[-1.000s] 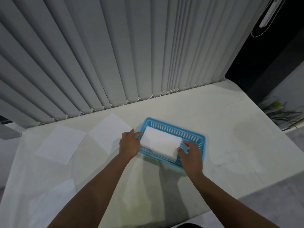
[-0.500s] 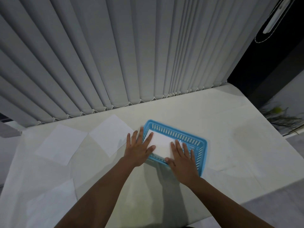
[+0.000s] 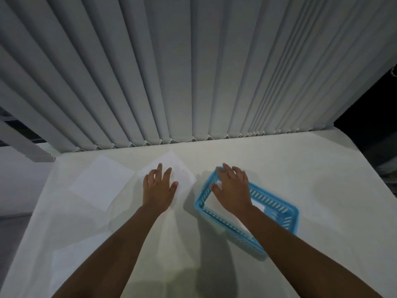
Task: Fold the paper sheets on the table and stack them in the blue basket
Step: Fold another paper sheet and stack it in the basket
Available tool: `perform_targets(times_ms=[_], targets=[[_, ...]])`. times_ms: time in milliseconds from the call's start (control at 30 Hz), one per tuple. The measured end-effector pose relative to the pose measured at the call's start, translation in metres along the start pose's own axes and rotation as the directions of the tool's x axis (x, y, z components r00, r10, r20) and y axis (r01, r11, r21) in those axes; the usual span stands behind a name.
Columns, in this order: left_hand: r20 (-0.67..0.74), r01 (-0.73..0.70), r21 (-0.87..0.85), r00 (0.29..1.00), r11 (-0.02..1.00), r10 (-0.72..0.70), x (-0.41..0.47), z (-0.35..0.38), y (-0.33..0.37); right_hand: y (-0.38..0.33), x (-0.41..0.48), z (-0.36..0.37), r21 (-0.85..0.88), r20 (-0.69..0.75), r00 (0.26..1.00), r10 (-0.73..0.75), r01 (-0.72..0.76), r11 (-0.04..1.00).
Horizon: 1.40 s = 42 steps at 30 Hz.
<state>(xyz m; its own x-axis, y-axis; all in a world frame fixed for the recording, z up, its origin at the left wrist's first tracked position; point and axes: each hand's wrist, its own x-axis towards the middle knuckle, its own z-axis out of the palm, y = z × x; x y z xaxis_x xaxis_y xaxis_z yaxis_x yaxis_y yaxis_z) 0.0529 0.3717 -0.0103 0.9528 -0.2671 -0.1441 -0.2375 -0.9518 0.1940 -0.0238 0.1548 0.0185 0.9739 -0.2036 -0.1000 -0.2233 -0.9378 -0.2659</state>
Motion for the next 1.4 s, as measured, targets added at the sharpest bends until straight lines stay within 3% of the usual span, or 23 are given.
perform_targets(times_ms=[167,300,467,667,800,933,1100,1267,1400], targets=[[0.13,0.129,0.032,0.983,0.991,-0.132,0.025,-0.005,-0.039,-0.053,0.067,0.017,-0.046,0.147,0.98,-0.137,0.146,0.988],[0.175,0.144,-0.026,0.975,0.989,-0.137,0.046,-0.007,-0.057,-0.085,0.113,0.036,-0.106,0.246,0.946,-0.21,0.242,0.965],[0.156,0.144,-0.12,0.98,0.982,-0.124,0.068,0.0,-0.067,-0.109,0.151,0.061,-0.095,0.332,0.908,-0.257,0.303,0.948],[0.125,0.245,-0.281,0.968,0.928,-0.218,0.084,0.0,-0.065,-0.121,0.176,0.071,-0.082,0.306,0.903,-0.302,0.341,0.936],[0.116,0.165,-0.16,0.982,0.973,-0.147,0.088,0.0,-0.071,-0.122,0.188,0.07,-0.059,0.369,0.869,-0.33,0.376,0.925],[0.04,0.096,-0.195,0.995,0.976,-0.09,0.078,-0.003,-0.073,-0.118,0.186,0.059,-0.077,0.273,0.872,-0.407,0.441,0.894],[0.056,0.068,-0.469,0.997,0.88,-0.047,0.05,-0.001,-0.069,-0.097,0.16,0.043,-0.068,0.224,0.873,-0.433,0.457,0.887],[0.129,0.043,-0.461,0.991,0.886,0.019,0.016,-0.003,-0.055,-0.07,0.124,0.032,-0.095,0.296,0.854,-0.428,0.472,0.877],[0.213,0.136,-0.522,0.977,0.842,-0.025,0.006,0.0,-0.053,-0.06,0.102,0.025,-0.189,0.418,0.822,-0.387,0.496,0.848]])
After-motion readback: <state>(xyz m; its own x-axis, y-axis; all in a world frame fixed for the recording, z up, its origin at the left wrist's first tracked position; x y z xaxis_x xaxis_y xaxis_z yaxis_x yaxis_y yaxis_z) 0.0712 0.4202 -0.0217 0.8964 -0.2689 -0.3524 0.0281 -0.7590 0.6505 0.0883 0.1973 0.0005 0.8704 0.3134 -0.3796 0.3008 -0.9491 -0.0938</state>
